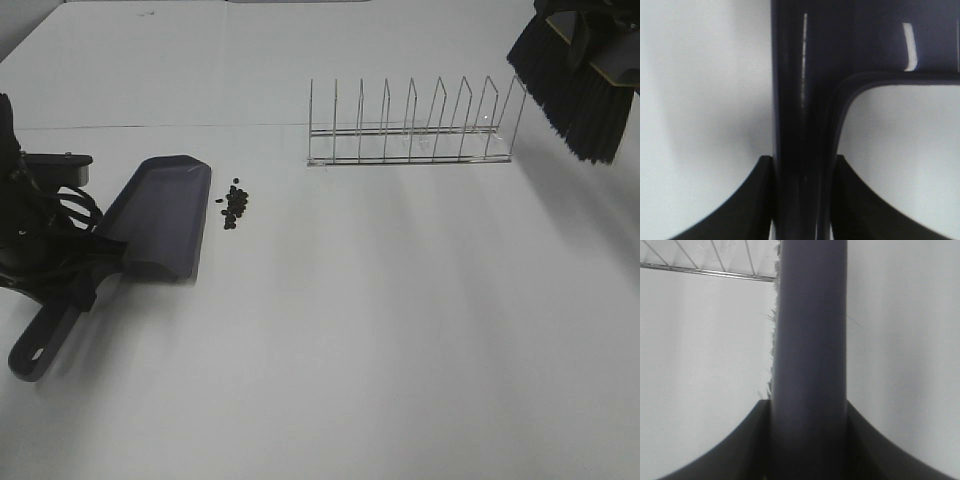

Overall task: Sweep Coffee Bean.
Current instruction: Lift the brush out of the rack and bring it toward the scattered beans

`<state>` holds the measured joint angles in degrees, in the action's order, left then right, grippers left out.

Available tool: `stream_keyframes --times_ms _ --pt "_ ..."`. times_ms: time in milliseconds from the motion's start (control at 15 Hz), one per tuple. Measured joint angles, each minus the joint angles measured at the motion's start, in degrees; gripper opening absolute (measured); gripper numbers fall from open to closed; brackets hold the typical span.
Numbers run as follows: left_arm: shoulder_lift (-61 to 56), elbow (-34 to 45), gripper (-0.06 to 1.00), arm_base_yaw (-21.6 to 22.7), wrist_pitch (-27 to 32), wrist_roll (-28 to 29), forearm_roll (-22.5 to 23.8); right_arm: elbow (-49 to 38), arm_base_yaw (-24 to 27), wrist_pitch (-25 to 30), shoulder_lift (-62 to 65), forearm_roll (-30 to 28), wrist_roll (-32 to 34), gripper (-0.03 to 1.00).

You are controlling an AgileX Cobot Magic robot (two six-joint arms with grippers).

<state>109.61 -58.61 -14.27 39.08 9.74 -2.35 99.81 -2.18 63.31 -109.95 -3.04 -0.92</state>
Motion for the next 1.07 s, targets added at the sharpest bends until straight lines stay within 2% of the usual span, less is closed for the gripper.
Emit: stream_keyframes --times_ms 67,133,200,400,733,933,1067 --pt "0.0 0.0 0.26 -0.06 1.2 1.38 1.72 -9.17 -2.18 -5.84 3.67 0.0 1.49 0.27" --pt "0.0 0.0 0.26 -0.06 1.2 1.38 1.72 -9.17 -2.18 -5.84 3.67 0.0 1.49 0.27" --pt "0.57 0.0 0.26 -0.06 1.15 2.06 2.35 -17.19 -5.04 -11.75 4.35 0.06 3.21 0.27" --pt "2.69 0.0 0.26 -1.55 0.34 3.04 2.35 -23.72 -10.31 -17.42 3.09 -0.23 6.36 0.27" --pt "4.01 -0.29 0.26 -2.52 -0.23 4.7 2.35 -23.66 -18.33 -23.38 -3.55 -2.35 10.83 0.27" --pt "4.01 -0.29 0.26 -2.52 -0.17 4.76 2.35 -18.05 -22.8 -22.12 -9.74 -3.04 11.12 0.27" --pt "4.01 -0.29 0.26 -2.52 -0.17 4.87 2.35 -11.12 -26.36 -18.68 -13.92 -3.5 11.12 0.27"
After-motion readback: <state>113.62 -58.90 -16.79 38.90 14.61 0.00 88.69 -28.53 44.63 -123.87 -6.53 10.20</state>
